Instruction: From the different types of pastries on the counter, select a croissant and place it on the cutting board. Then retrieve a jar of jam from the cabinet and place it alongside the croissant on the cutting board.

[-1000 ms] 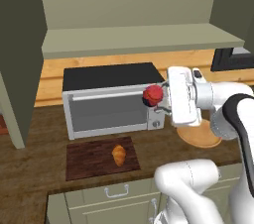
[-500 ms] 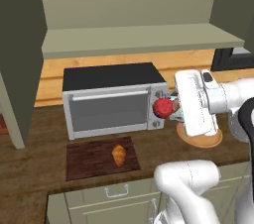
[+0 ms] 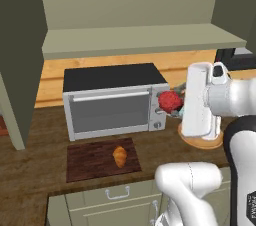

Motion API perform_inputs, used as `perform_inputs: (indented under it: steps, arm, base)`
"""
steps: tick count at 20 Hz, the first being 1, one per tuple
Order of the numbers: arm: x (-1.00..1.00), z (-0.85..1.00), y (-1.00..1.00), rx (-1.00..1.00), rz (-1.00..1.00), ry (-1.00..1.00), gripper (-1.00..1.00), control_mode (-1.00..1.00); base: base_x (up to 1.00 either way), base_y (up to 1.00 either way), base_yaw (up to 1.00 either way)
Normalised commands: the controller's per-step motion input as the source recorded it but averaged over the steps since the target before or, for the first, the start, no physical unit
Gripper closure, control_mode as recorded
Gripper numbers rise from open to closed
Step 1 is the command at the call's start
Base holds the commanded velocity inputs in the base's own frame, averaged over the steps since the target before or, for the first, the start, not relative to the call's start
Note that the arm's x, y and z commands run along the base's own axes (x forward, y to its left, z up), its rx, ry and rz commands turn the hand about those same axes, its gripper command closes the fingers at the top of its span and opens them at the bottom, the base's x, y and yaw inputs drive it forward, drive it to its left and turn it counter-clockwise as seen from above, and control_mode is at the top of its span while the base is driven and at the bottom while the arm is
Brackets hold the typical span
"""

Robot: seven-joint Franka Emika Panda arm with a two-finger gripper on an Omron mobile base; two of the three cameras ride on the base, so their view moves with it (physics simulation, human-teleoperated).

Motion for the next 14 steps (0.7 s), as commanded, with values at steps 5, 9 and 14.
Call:
perform_inputs:
  steps: [5,9,14]
  arm:
    - [-0.64,-1.00,0.02,0.21,-0.65,-0.36,1.00,-1.00]
    - [-0.66,-1.00,-0.08,0.29,-0.33,-0.22,1.00,-1.00]
    - [-0.23,-1.00,-0.11,0.40,-0.46,-0.24,1.00,-1.00]
  base:
    - [0.00,0.00,0.00]
    - [0.00,0.00,0.00]
    - [0.00,0.00,0.00]
